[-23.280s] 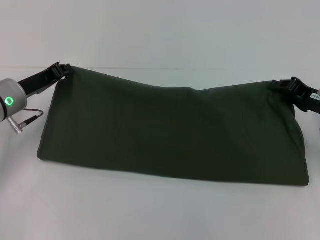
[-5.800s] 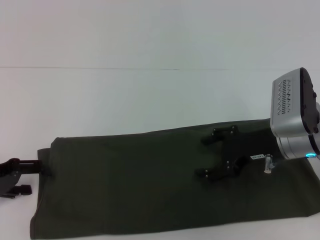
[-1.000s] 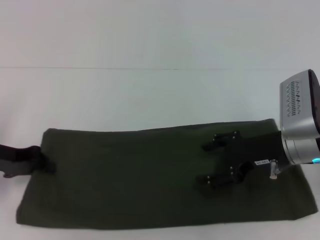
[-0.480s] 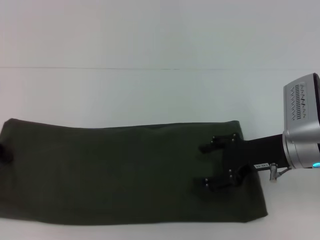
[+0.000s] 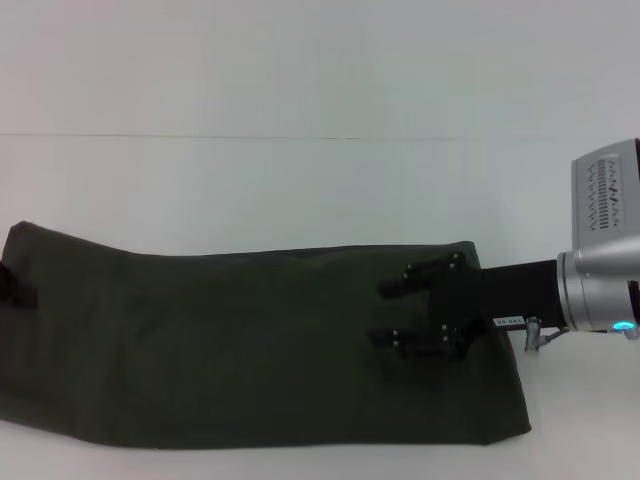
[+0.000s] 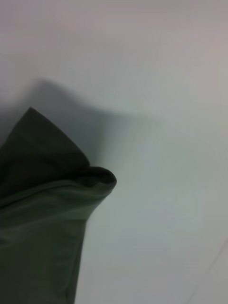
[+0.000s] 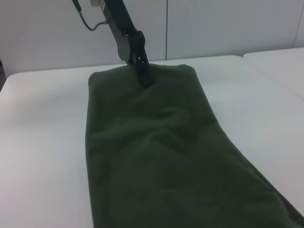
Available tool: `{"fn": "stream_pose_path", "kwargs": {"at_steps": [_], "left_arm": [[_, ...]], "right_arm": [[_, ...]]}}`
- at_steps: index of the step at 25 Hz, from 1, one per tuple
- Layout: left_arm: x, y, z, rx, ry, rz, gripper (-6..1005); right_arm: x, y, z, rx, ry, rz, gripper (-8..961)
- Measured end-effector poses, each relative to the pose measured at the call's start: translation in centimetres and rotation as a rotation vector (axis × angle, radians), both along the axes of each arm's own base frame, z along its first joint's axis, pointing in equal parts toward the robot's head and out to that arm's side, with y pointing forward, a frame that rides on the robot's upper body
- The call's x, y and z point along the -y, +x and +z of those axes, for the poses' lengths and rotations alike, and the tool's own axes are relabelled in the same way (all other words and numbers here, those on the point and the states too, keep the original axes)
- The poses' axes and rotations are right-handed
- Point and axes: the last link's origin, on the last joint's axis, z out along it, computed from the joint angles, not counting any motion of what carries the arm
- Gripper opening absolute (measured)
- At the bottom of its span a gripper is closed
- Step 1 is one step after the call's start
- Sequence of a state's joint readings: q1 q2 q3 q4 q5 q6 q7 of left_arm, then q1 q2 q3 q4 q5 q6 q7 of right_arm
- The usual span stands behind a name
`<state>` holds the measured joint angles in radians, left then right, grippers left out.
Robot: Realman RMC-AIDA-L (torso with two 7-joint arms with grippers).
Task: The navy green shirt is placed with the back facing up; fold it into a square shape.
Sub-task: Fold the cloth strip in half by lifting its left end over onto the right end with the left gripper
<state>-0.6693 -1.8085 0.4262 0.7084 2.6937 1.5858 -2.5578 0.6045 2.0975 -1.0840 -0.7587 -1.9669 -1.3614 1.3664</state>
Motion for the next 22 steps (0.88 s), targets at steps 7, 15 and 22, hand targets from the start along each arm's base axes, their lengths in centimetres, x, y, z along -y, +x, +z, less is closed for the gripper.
{"fn": "stream_pose_path", "kwargs": {"at_steps": [7,15,22], "left_arm": [[-0.5,2.2,0.7,0.121,0.004,0.0,56],[-1.0,5.6,-0.3,0.308,-0.031,-0.033,56],[-1.1,8.5,-3.4,0.539,-0.059,-0.048,57]], "right_arm": [[0.3,0.4,-0.8,-0.012,-0.022,-0.02,600],[0.3,0.8,-0.6,-0.049,0.007,-0.06,235],[-0.3,2.9,1.2,-0.106,0.127,-0.171,14]]}}
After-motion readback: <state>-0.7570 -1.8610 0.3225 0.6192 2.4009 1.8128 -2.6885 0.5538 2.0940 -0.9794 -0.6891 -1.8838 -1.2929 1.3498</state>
